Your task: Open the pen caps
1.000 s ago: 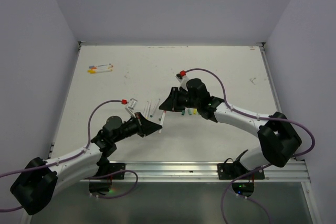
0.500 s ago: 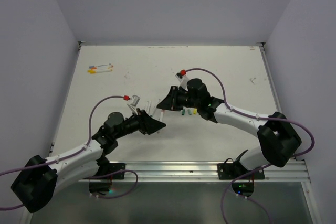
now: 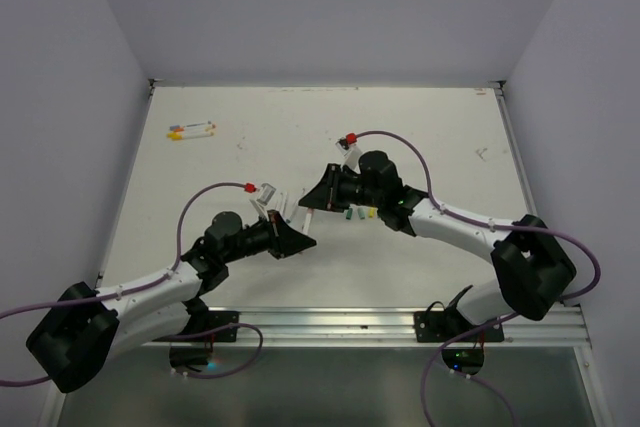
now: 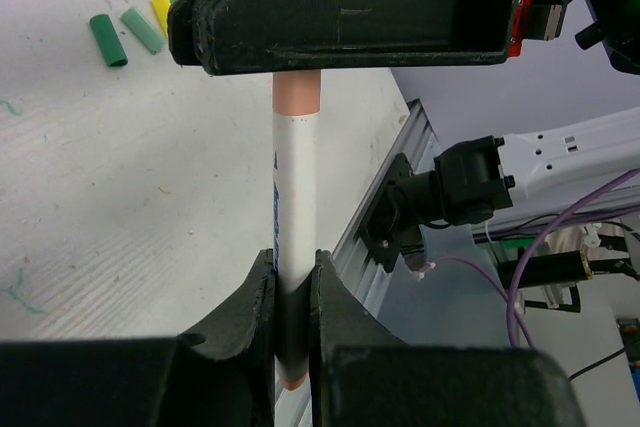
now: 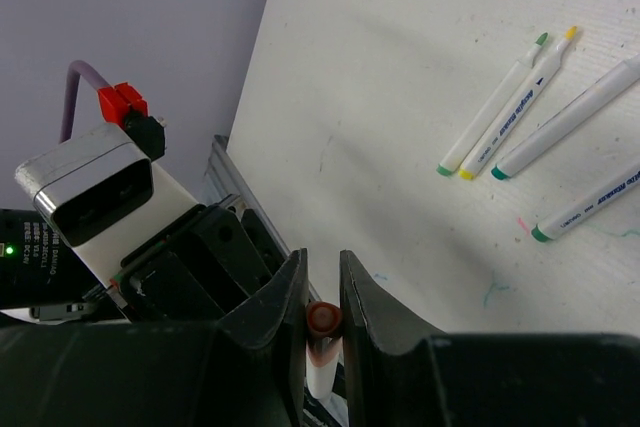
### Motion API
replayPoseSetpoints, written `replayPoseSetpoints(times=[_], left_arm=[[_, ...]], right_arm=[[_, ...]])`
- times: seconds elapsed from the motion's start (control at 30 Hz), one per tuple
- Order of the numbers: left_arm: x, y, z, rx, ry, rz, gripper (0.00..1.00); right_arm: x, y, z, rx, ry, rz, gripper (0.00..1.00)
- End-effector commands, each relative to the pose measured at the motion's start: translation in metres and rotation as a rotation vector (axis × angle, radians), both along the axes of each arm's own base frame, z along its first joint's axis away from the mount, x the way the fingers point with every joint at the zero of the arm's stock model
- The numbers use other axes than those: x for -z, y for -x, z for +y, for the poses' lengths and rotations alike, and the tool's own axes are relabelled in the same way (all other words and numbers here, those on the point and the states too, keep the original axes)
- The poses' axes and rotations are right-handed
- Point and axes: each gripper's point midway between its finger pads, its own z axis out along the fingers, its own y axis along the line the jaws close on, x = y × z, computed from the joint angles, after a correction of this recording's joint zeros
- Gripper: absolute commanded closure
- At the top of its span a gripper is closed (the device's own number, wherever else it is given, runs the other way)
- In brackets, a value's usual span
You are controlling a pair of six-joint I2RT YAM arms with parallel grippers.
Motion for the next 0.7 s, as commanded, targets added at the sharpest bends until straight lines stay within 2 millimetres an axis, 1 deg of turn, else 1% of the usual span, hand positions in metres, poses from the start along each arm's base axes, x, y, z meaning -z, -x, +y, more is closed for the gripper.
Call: replayPoseSetpoints(times=[0.0,0.07,0.1,0.13,0.17,0.2,0.33,0.67], left_arm=[[-0.0212,-0.0029,-0.0065,0.011,0.045,-0.035,1.00],[-0.0210,-0.0034,-0.0061,0.007,0.044,-0.035,1.00],[-0.0207,-0.0039,-0.0060,0.003,0.042,-0.031,1.00],[-0.0214,-0.0040,-0.0061,0.003,0.044,-0.034,1.00],[-0.0211,-0.0039,-0.0060,0.003,0.043,-0.032,1.00],[-0.0204,-0.0040,-0.0059,0.001,0.043,-0.029,1.00],[-0.0211,-0.0032,-0.0059,0.003,0.046,-0.030,1.00],[-0.0224,-0.0046,-0.0074,0.003,0.046,-0.028,1.00]], right_arm=[[-0.0238,0.0061,0.0012,-0.024,-0.025,-0.076,0.88],[-0.0231,0.0076,0.0015,-0.031,-0.023,-0.076,0.86],[-0.0238,0.0075,0.0016,-0.031,-0.024,-0.077,0.82],[-0.0232,0.0079,0.0021,-0.032,-0.023,-0.076,0.76],[-0.0227,0.0086,0.0026,-0.035,-0.022,-0.074,0.76],[-0.0220,0.0085,0.0027,-0.036,-0.020,-0.073,0.73],[-0.0188,0.0093,0.0054,-0.049,-0.017,-0.062,0.72],[-0.0158,0.0086,0.0064,-0.044,-0.012,-0.057,0.76]])
